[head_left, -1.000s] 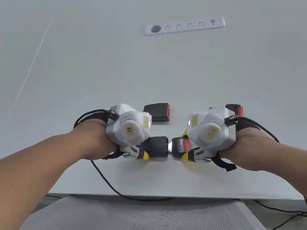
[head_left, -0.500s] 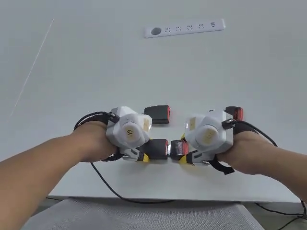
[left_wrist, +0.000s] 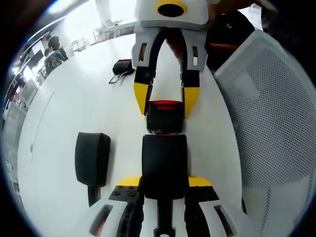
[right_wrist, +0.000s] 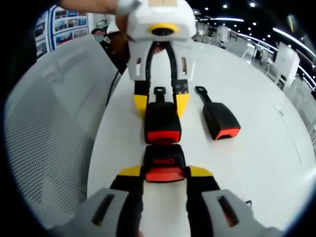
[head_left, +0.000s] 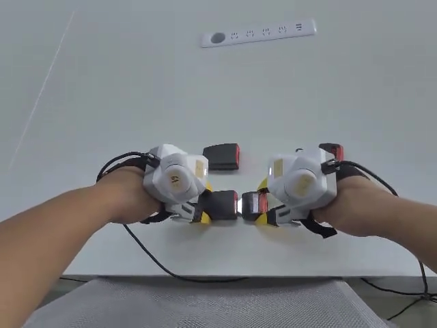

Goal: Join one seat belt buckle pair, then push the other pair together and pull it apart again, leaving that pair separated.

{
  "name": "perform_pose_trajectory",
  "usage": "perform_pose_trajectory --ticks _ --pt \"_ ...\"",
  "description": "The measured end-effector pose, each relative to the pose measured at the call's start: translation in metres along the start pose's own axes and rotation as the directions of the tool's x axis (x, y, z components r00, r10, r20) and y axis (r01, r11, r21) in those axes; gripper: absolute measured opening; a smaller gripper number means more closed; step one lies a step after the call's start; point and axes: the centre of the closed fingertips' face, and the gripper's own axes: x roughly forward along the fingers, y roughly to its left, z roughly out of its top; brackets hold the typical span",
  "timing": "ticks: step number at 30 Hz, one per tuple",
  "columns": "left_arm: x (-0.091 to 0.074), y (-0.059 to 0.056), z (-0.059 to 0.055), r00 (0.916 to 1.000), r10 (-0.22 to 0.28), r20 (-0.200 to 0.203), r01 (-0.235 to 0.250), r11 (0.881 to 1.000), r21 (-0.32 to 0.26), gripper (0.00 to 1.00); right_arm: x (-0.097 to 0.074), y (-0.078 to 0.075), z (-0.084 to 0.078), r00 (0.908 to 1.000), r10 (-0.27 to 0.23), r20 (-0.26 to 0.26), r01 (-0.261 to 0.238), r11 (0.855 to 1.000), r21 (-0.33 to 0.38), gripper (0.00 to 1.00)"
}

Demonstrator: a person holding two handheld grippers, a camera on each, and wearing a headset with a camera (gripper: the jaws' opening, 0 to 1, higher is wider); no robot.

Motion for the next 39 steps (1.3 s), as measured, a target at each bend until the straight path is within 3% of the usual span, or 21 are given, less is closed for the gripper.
perform_pose_trajectory --ticks 14,26,30,33,39 --pt "0.000 -0.001 0.000 0.9998 0.004 -0.018 -0.004 1.000 0.007 0.33 0.000 0.000 0.000 0.9999 0.015 0.000 -0.015 1.000 -0.004 0.33" --pt "-0.003 0.001 -0.002 0.9994 0.021 -0.027 -0.023 0.999 -0.040 0.34 -0.001 0.002 0.001 0.9995 0.031 -0.003 -0.031 0.999 0.016 0.36" --pt "-0.015 0.006 0.006 0.9990 0.042 0.018 -0.040 0.995 -0.089 0.37 -0.006 0.004 0.007 0.9996 0.025 0.010 -0.025 0.999 0.024 0.35" --pt "-0.027 0.008 0.019 0.9960 0.059 0.068 -0.051 0.992 -0.115 0.39 -0.015 0.003 0.015 0.9995 0.018 0.027 -0.019 1.000 0.022 0.35" --pt "-0.039 0.026 0.030 0.9898 0.109 0.093 -0.098 0.989 -0.114 0.36 -0.030 -0.004 0.020 0.9994 0.000 0.035 0.000 1.000 0.000 0.34"
